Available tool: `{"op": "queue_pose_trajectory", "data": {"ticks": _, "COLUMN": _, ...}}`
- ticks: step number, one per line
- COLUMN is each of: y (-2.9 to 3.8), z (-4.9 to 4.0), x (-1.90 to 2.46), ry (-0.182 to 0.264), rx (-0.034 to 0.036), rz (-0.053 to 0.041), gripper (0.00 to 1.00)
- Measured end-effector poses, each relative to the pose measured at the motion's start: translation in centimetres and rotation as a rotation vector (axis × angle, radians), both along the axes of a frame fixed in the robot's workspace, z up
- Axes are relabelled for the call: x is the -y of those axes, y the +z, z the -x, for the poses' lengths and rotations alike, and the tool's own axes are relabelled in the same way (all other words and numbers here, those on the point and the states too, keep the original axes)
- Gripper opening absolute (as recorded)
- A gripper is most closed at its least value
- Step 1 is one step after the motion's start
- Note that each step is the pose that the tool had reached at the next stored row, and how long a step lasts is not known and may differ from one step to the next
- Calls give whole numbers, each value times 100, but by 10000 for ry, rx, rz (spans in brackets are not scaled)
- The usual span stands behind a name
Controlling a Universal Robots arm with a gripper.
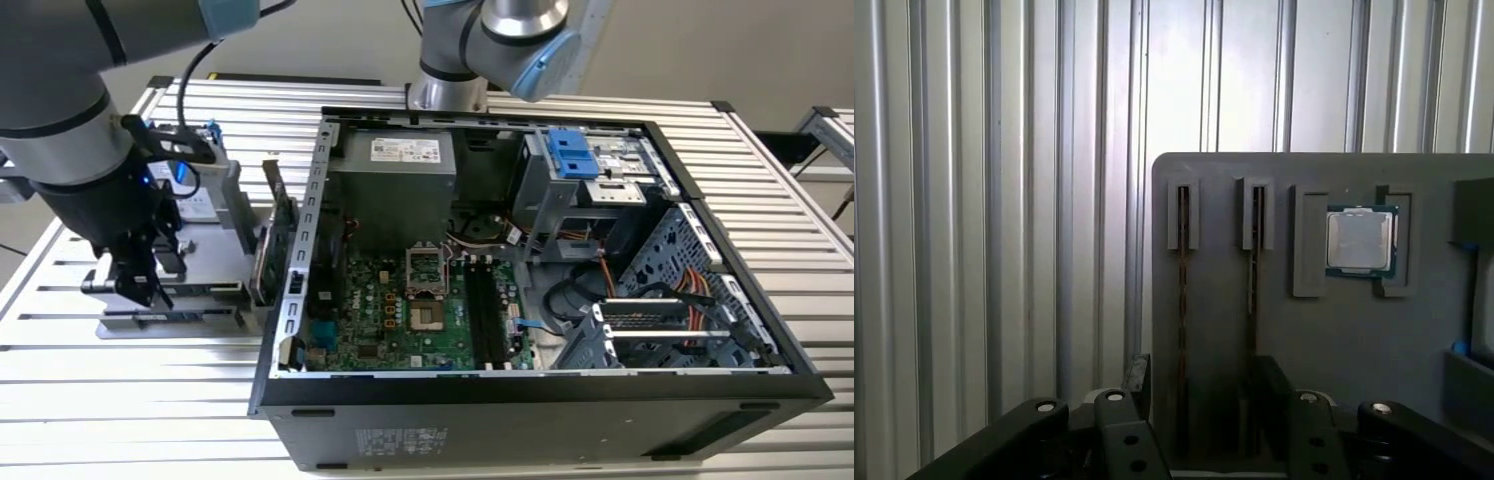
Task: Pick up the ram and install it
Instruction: 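Pick up the ram and move it above insertion slot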
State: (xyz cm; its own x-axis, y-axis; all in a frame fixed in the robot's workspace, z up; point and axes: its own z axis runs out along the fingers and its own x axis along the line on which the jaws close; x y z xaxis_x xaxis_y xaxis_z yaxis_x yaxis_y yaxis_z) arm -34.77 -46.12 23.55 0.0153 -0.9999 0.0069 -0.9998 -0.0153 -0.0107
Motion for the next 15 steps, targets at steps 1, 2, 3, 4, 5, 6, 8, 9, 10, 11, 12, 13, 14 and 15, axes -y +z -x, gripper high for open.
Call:
{"op": "queue_pose_trajectory", "data": {"ticks": 1, "y": -3, "z": 0, "x": 1, "ry": 1, "rx": -1, "rz": 0, "gripper": 100}}
{"op": "queue_pose_trajectory", "data": {"ticks": 2, "y": -7, "z": 0, "x": 1, "ry": 0, "rx": 1, "rz": 0, "gripper": 100}}
{"op": "queue_pose_trajectory", "data": {"ticks": 3, "y": -11, "z": 0, "x": 3, "ry": 1, "rx": 1, "rz": 0, "gripper": 100}}
{"op": "queue_pose_trajectory", "data": {"ticks": 4, "y": -15, "z": 0, "x": 4, "ry": 1, "rx": 1, "rz": -1, "gripper": 100}}
{"op": "queue_pose_trajectory", "data": {"ticks": 5, "y": -20, "z": 0, "x": 5, "ry": 1, "rx": 2, "rz": -2, "gripper": 100}}
{"op": "queue_pose_trajectory", "data": {"ticks": 6, "y": -25, "z": 0, "x": 7, "ry": 1, "rx": 1, "rz": -1, "gripper": 100}}
{"op": "queue_pose_trajectory", "data": {"ticks": 8, "y": -33, "z": -1, "x": 14, "ry": 2, "rx": 2, "rz": -2, "gripper": 100}}
{"op": "queue_pose_trajectory", "data": {"ticks": 9, "y": -38, "z": -1, "x": 14, "ry": 1, "rx": 3, "rz": -2, "gripper": 100}}
{"op": "queue_pose_trajectory", "data": {"ticks": 10, "y": -43, "z": 0, "x": 14, "ry": 0, "rx": 1, "rz": -1, "gripper": 100}}
{"op": "queue_pose_trajectory", "data": {"ticks": 11, "y": -50, "z": 0, "x": 16, "ry": 0, "rx": 1, "rz": -1, "gripper": 100}}
{"op": "queue_pose_trajectory", "data": {"ticks": 12, "y": -56, "z": 0, "x": 19, "ry": 1, "rx": 0, "rz": 0, "gripper": 100}}
{"op": "queue_pose_trajectory", "data": {"ticks": 13, "y": -64, "z": 0, "x": 22, "ry": 0, "rx": 0, "rz": 0, "gripper": 100}}
{"op": "queue_pose_trajectory", "data": {"ticks": 14, "y": -72, "z": -1, "x": 26, "ry": 1, "rx": 1, "rz": -1, "gripper": 100}}
{"op": "queue_pose_trajectory", "data": {"ticks": 15, "y": -81, "z": -1, "x": 29, "ry": 1, "rx": 1, "rz": -2, "gripper": 100}}
